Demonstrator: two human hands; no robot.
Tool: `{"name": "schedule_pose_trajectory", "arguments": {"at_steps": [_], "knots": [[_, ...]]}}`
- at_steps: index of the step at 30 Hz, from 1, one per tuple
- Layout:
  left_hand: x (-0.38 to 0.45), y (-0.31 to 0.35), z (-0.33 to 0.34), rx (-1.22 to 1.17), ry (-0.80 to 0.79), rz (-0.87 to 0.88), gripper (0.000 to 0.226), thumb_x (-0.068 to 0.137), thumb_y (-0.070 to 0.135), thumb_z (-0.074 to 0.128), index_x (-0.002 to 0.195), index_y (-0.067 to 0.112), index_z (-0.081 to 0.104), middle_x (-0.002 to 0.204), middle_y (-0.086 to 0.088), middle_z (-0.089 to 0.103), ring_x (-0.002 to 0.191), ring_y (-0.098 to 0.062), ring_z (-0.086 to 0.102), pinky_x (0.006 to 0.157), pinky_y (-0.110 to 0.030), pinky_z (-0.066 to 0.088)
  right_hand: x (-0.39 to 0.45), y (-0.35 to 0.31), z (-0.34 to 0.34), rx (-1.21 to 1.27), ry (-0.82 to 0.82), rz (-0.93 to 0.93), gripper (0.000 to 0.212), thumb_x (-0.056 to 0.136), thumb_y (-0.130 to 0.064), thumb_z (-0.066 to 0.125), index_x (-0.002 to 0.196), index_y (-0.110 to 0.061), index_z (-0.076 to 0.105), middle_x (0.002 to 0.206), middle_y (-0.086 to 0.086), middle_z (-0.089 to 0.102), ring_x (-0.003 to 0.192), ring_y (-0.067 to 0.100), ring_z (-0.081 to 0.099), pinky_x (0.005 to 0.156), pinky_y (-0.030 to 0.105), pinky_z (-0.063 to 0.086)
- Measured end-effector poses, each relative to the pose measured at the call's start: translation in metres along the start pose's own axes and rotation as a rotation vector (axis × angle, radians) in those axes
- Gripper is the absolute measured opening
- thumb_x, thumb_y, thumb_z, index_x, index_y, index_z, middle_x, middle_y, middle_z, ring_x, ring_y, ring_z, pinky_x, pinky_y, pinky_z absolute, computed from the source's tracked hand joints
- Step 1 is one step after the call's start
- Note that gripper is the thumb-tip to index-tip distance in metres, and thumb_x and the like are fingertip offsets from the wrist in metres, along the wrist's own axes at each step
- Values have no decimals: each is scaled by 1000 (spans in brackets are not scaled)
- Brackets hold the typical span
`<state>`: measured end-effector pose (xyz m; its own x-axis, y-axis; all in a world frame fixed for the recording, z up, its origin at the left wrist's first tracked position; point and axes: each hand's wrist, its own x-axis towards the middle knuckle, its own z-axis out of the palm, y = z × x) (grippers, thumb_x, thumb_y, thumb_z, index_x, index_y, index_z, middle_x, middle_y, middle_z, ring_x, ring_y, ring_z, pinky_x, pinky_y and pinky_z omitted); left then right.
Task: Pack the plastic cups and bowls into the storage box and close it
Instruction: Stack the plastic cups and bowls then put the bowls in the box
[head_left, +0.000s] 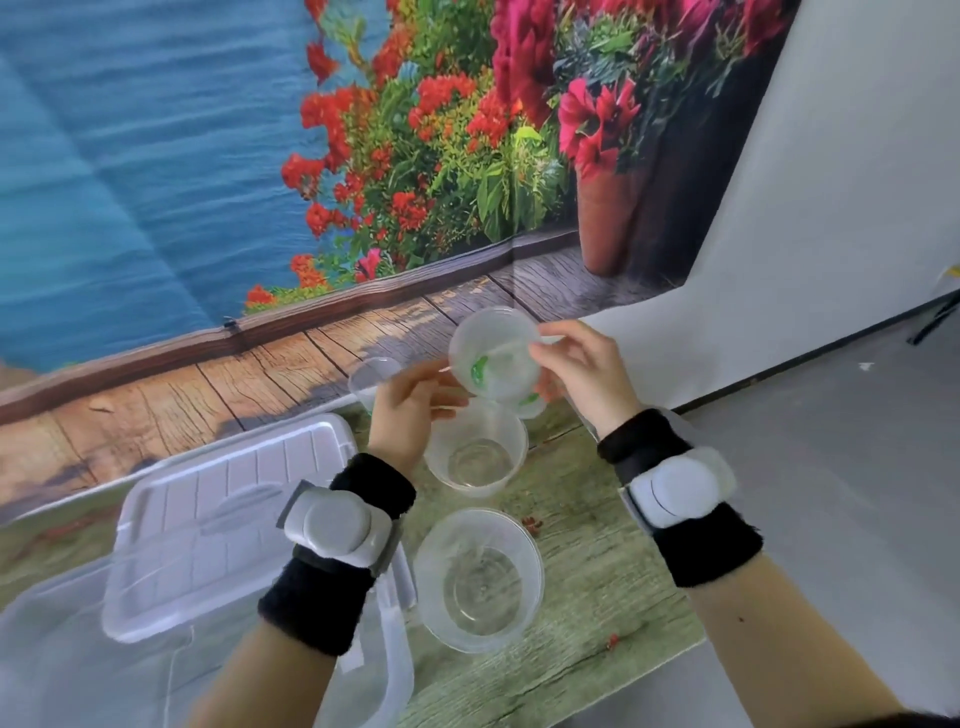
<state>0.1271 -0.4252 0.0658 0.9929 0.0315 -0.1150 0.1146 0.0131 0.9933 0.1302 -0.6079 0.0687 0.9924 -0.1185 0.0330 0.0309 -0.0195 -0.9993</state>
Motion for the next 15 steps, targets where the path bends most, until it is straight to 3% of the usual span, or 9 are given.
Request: {"name": "schedule_pose_trajectory", "arguments": {"at_steps": [3,6,8,12,15], "knots": [[10,18,-42,2,75,71,40,88,-7,29,109,6,61,81,-5,65,59,-14,64,52,-19,51,26,-14,42,-71,-127,-63,18,87,-8,61,104,-15,61,76,-3,56,51,10,60,48,26,52],[22,23,-72,10,107,72,42,87,-9,28,113,5,59,82,-5,64,56,-8,65,52,-18,52,47,-14,71,-149,-169,-127,21,88,-8,59,108,-14,61,82,0,56,74,23,59,69,39,52],[33,24,-91,13,125,59,42,86,-9,29,116,1,58,85,-8,64,57,-10,66,57,-22,52,60,-11,93,-176,-189,-143,20,88,-9,59,108,-14,62,83,2,57,76,25,59,75,47,51],[58,17,-113,26,142,37,47,85,-10,28,120,0,57,90,-11,63,69,-22,61,64,-29,50,85,-2,124,-121,-214,-49,23,89,-8,58,112,-6,62,76,2,58,46,4,61,57,35,55],[79,6,-127,11,162,0,46,85,-11,30,119,3,57,83,-6,62,67,-21,60,58,-23,52,105,12,145,-97,-250,62,25,89,-8,59,114,-5,60,77,8,58,41,5,61,48,25,53]]}}
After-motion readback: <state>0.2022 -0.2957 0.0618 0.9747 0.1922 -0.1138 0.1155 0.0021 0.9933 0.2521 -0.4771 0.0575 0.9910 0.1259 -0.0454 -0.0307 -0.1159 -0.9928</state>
